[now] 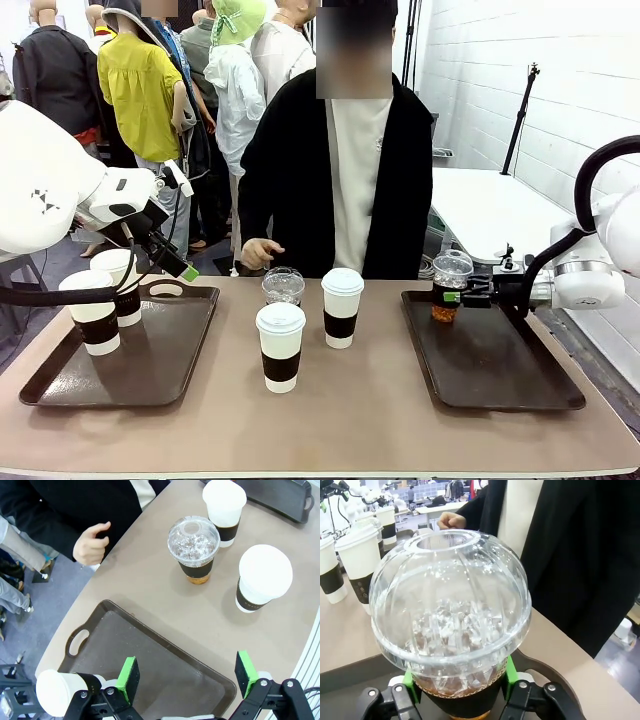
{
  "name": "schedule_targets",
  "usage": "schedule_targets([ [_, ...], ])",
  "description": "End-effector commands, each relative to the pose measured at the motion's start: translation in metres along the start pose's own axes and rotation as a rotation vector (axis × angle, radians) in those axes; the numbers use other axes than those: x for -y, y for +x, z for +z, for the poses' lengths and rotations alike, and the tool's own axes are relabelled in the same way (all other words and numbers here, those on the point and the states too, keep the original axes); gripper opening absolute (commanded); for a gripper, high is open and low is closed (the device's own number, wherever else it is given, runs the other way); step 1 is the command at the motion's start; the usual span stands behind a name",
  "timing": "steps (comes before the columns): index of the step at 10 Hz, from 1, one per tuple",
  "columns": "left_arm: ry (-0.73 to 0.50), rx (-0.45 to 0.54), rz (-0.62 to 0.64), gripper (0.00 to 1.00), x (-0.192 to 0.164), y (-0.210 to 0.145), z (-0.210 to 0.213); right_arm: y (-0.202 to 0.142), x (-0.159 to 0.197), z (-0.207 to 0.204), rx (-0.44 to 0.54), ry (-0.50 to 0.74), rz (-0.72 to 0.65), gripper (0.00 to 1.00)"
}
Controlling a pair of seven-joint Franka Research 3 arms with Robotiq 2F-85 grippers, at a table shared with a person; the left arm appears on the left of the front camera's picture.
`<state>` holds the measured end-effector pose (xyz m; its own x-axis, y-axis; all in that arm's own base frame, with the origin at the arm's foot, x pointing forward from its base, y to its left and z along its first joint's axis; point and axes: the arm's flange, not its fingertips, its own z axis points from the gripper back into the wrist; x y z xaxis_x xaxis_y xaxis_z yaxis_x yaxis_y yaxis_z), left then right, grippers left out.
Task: Distribute the coffee onto the tray.
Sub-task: Pick up one iced Americano and place it on the right Handle tray.
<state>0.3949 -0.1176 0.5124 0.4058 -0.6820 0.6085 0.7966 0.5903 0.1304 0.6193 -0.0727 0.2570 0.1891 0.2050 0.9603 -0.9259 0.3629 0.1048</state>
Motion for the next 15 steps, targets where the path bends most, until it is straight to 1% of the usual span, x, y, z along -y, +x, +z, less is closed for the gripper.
schedule_targets([
  [1, -0.014, 0.007, 0.007, 1.00, -0.001, -0.002, -0.001, 0.004, 0.006, -0.003, 0.018, 0.001, -0.038, 1.00],
  [4, -0.014, 0.007, 0.007, 1.00, -0.001, -0.002, -0.001, 0.001, -0.001, 0.001, -0.004, 0.010, -0.064, 1.00],
  [6, -0.014, 0.007, 0.007, 1.00, -0.001, -0.002, -0.001, -0.004, -0.011, 0.011, -0.016, -0.003, -0.078, 1.00],
  [11, -0.014, 0.007, 0.007, 1.00, -0.001, -0.002, -0.001, -0.018, -0.032, 0.052, -0.042, -0.104, -0.116, 1.00],
  [12, -0.014, 0.007, 0.007, 1.00, -0.001, -0.002, -0.001, -0.016, -0.039, 0.059, -0.045, -0.125, -0.123, 1.00],
  [13, -0.014, 0.007, 0.007, 1.00, -0.001, -0.002, -0.001, -0.008, -0.042, 0.056, -0.081, -0.150, -0.122, 1.00],
  [14, -0.014, 0.007, 0.007, 1.00, -0.001, -0.002, -0.001, -0.023, -0.025, 0.058, -0.026, -0.099, -0.118, 1.00],
  [15, -0.014, 0.007, 0.007, 1.00, -0.001, -0.002, -0.001, -0.023, -0.025, 0.058, -0.026, -0.099, -0.118, 1.00],
])
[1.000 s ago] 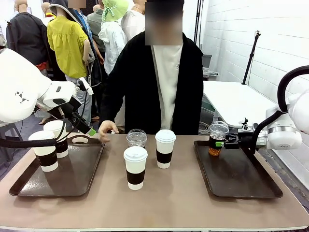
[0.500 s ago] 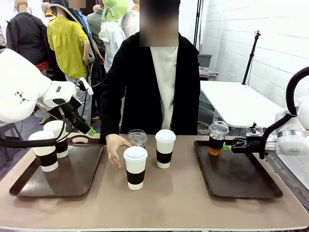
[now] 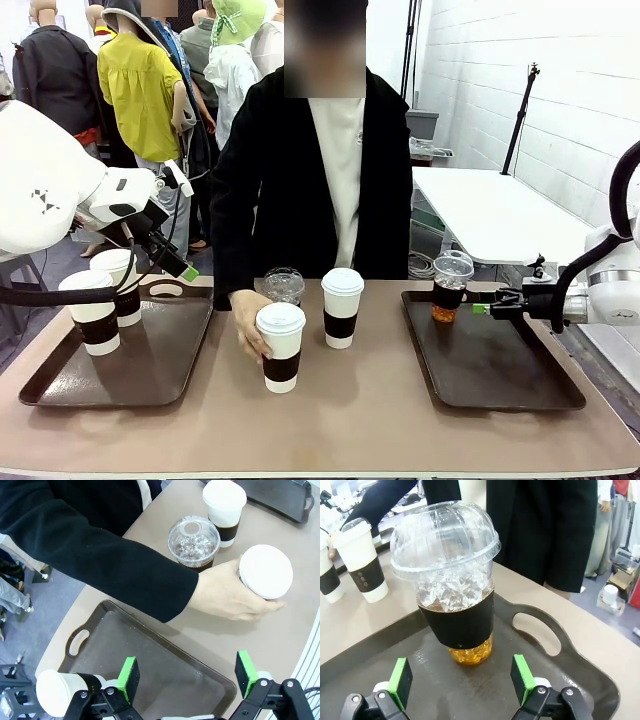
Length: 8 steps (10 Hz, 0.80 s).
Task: Distribute the coffee onto the tray.
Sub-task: Pick up one iced Americano and place it on the right Handle tray, then pick up another iced Americano from the middle of the table and place it on the right Handle tray.
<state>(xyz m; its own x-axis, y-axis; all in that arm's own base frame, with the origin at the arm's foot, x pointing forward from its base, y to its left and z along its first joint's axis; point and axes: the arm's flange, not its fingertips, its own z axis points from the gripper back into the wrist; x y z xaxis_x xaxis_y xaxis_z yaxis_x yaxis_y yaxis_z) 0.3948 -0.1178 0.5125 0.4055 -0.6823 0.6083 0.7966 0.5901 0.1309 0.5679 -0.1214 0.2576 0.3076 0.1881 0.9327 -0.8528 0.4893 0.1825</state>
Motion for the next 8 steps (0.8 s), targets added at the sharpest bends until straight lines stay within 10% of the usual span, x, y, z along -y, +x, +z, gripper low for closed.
schedule_targets([
  [1, -0.014, 0.007, 0.008, 1.00, -0.0011, -0.0020, -0.0011, -0.0029, 0.0053, -0.0041, 0.011, 0.019, -0.001, 1.00],
  [8, -0.014, 0.007, 0.008, 1.00, -0.0011, -0.0020, -0.0011, -0.0029, 0.0053, -0.0041, 0.011, 0.019, -0.001, 1.00],
])
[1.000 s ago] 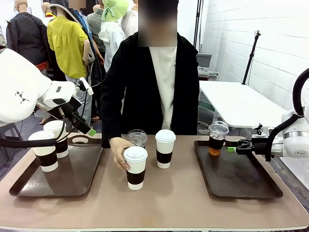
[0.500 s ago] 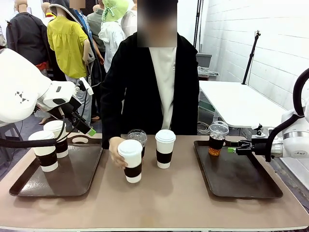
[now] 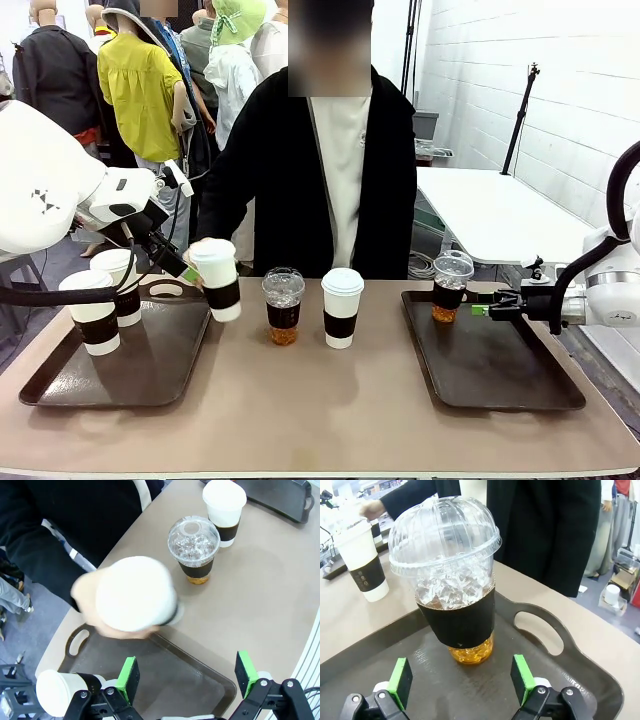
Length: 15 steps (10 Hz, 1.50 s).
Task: Distribute the coffee onto the tray.
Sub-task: Pick up another iced Americano from the middle of the table and place it on the right Handle tray.
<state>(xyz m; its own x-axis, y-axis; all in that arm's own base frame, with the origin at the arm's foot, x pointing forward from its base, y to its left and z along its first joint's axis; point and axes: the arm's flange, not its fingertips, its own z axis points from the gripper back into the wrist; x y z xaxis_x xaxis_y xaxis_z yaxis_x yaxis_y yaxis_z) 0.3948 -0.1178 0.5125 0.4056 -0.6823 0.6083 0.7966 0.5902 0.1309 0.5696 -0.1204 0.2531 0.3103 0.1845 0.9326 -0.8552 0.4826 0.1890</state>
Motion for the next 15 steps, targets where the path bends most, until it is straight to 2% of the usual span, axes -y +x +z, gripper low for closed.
schedule_targets([
  [1, -0.014, 0.007, 0.008, 1.00, -0.001, -0.002, -0.001, 0.001, 0.004, -0.001, 0.009, 0.010, 0.003, 1.00],
  [6, -0.014, 0.007, 0.008, 1.00, -0.001, -0.002, -0.001, 0.000, 0.000, 0.000, 0.000, 0.000, 0.000, 1.00],
  [10, -0.014, 0.007, 0.008, 1.00, -0.001, -0.002, -0.001, -0.011, -0.033, 0.011, 0.018, 0.048, 0.007, 1.00],
  [15, -0.014, 0.007, 0.008, 1.00, -0.001, -0.002, -0.001, -0.012, -0.076, -0.003, -0.013, 0.107, 0.057, 1.00],
])
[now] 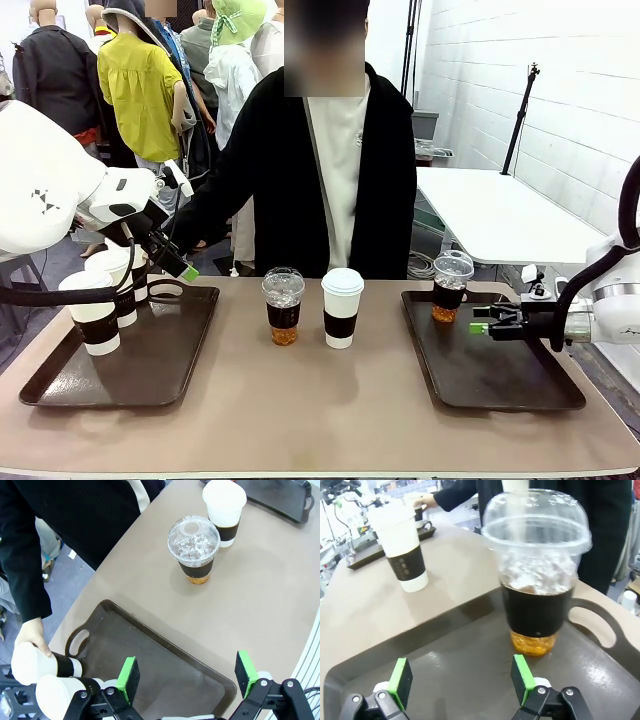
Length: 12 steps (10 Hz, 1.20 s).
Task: Distribute the coffee onto the tray.
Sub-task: Pick up another iced Americano from the middle of the table and place it on the right Handle tray.
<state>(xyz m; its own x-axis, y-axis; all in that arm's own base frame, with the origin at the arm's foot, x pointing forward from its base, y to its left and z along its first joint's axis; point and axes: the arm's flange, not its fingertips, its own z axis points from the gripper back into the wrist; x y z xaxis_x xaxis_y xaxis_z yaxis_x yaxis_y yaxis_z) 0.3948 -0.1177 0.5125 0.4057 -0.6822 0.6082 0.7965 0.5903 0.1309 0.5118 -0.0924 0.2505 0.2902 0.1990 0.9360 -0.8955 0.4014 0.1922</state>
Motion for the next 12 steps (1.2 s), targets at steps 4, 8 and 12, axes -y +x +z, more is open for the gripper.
schedule_targets([
  [4, -0.014, 0.007, 0.008, 1.00, -0.001, -0.002, -0.001, 0.007, -0.026, -0.031, 0.027, 0.094, 0.099, 1.00],
  [8, -0.014, 0.007, 0.008, 1.00, -0.001, -0.002, -0.001, 0.015, -0.040, -0.066, 0.070, 0.158, 0.149, 1.00],
  [12, -0.014, 0.007, 0.008, 1.00, -0.001, -0.002, -0.001, 0.019, -0.049, -0.103, 0.096, 0.246, 0.165, 1.00],
])
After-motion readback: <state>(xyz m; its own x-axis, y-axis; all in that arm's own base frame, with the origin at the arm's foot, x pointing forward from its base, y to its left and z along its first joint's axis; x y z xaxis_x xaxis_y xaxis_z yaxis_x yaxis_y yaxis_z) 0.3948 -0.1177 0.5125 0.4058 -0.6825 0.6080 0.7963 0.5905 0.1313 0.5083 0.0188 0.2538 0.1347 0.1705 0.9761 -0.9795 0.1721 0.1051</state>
